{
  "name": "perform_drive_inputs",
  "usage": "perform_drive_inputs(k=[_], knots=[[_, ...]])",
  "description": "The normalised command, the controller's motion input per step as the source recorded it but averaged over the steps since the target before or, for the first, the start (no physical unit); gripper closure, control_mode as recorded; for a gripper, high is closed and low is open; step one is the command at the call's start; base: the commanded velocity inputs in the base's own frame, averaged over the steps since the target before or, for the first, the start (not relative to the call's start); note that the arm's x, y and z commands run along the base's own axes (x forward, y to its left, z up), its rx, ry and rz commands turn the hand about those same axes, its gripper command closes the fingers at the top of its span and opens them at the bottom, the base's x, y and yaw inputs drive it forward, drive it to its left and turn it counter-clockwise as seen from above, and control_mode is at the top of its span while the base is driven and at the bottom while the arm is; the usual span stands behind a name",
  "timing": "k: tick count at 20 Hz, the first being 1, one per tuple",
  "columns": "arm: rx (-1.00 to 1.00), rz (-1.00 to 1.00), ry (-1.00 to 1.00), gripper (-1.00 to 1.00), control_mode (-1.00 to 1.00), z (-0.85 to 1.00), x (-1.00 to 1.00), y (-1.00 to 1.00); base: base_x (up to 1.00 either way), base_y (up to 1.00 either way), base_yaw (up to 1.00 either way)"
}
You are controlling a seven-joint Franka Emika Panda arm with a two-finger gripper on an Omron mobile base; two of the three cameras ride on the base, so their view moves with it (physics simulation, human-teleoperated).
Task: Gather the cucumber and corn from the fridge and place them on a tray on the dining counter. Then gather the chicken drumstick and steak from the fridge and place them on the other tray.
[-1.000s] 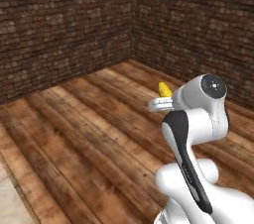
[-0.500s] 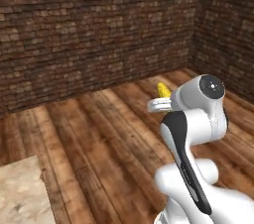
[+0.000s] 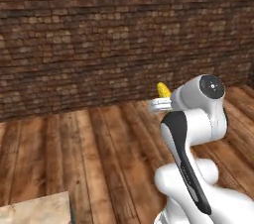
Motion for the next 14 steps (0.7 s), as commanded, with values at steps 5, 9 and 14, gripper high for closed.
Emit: perform_drive_inputs(k=[5, 9, 14], knots=[[0.0, 0.0, 0.0, 1.0, 1.0, 0.0, 0.0, 0.0, 1.0, 0.0, 0.46], [0.0, 0.0, 0.0, 1.0, 1.0, 0.0, 0.0, 0.0, 1.0, -0.01, 0.55], [0.0, 0.0, 0.0, 1.0, 1.0, 0.0, 0.0, 0.0, 1.0, -0.01, 0.65]])
